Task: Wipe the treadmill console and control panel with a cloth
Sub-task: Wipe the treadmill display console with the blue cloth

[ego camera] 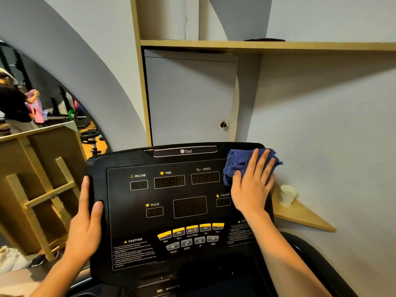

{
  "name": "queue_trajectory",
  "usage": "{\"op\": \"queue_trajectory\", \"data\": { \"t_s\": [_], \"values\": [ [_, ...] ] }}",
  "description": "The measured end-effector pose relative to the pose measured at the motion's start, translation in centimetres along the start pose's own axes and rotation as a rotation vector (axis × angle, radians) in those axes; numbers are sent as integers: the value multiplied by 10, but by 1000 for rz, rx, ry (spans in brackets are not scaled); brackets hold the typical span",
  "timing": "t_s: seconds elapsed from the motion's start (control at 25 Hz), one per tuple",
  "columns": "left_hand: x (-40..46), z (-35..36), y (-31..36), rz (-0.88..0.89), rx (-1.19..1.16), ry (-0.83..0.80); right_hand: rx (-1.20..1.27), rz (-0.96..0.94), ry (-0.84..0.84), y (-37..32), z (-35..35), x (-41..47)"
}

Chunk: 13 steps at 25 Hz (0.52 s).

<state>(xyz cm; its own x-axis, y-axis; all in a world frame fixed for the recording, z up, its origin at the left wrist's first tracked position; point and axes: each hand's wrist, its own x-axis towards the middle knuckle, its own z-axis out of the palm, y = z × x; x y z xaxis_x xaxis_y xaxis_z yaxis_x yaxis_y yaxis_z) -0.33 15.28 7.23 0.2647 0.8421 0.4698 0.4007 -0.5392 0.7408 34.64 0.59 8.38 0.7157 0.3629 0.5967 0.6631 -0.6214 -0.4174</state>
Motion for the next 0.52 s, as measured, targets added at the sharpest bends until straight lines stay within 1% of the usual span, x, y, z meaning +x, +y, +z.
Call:
{"op": "queue_trajectory", "data": {
  "t_s": [0.24, 0.4, 0.52],
  "values": [
    [7, -3, -10, 17, -105, -67, 66, 84, -20, -37, 2, 11],
    [9, -8, -19, 53, -146, -94, 64, -13, -37, -74, 3, 6],
    [13, -15, -20, 67, -170, -73, 62, -104, -33, -106, 6, -5]
  ]
}}
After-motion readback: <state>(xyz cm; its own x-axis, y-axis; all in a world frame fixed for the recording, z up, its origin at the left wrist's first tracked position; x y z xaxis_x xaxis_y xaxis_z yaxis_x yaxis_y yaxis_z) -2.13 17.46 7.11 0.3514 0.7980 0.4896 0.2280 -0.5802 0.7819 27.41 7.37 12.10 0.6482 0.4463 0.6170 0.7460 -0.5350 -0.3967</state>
